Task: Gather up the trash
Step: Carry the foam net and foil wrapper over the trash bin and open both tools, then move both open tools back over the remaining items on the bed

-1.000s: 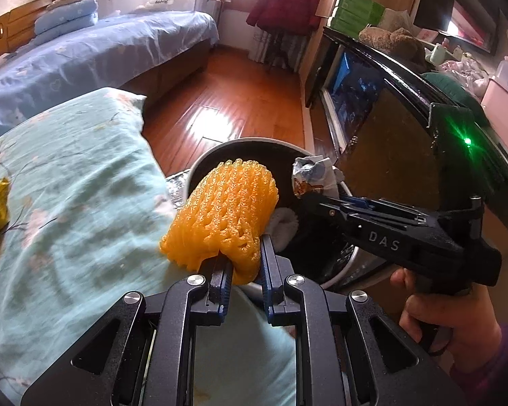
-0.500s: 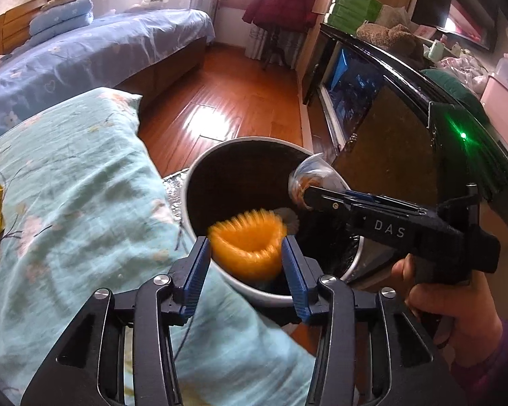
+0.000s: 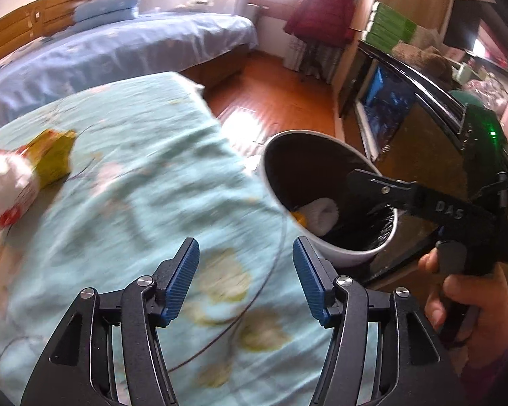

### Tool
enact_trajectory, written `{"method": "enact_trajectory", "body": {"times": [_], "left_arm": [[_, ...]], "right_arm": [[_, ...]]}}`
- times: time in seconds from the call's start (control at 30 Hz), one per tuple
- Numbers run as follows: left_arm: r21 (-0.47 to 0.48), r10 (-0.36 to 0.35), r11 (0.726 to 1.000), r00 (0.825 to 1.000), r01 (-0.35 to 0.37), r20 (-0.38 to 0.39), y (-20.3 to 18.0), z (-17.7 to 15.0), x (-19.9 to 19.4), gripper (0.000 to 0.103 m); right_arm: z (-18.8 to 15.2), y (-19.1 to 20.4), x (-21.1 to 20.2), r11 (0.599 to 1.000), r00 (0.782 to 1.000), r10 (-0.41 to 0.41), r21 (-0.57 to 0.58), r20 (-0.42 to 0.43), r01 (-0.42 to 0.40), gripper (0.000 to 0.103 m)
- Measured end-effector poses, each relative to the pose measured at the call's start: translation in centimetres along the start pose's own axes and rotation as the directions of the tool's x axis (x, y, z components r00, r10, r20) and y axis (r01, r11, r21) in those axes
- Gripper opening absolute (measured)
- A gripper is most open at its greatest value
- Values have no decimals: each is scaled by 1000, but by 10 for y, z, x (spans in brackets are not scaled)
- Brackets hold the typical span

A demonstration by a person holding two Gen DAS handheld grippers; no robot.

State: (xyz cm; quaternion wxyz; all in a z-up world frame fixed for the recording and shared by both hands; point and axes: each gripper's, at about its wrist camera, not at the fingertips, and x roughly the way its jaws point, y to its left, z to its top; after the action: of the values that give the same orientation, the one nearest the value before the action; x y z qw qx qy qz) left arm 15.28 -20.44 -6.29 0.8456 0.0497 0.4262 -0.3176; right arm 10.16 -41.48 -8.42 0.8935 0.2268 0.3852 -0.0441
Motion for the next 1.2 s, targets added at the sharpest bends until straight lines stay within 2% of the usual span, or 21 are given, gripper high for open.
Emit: {"method": "enact_trajectory", "body": {"times": [0.37,0.57,1.2], "left_arm": [[-116,88,990,995,-83,42,51,-25,-36,68],[-170,136,978,989,-124,59,80,-36,-53,70],[-320,275,915,960,-246,50,162,-65,-84,70]], "right_arm": [[-18,64,1,993,996,86,-84,-14,-86,86],[-27,100,8,982,992,122,-145,-29,-125,87],[-43,176,50,948,980,167,-255,-112,-191,87]]}}
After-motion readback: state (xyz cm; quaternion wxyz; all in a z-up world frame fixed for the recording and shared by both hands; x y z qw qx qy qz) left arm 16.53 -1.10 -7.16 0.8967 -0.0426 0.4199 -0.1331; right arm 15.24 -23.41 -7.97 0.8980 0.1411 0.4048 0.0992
